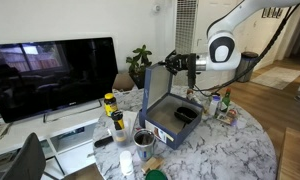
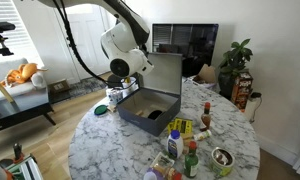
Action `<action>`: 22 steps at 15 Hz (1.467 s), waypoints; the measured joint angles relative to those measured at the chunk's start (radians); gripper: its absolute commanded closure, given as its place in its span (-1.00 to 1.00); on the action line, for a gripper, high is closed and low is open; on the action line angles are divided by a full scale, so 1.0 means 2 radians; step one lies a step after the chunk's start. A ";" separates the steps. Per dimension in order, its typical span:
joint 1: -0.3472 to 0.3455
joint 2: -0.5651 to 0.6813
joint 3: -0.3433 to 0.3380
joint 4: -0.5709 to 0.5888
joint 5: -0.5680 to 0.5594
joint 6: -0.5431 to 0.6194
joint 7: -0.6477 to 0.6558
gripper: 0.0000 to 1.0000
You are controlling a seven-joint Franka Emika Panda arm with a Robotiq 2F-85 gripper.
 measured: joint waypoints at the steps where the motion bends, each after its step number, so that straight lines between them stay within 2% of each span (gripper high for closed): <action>1: 0.000 0.000 0.001 -0.001 0.000 0.001 0.000 0.98; 5: 0.004 -0.007 0.006 -0.003 0.000 0.024 0.000 0.98; 14: 0.018 -0.060 0.030 -0.021 0.000 0.172 0.000 0.98; 18: 0.026 -0.058 0.041 -0.042 -0.002 0.236 0.003 0.98; 22: 0.028 -0.056 0.049 -0.053 -0.004 0.259 0.006 0.98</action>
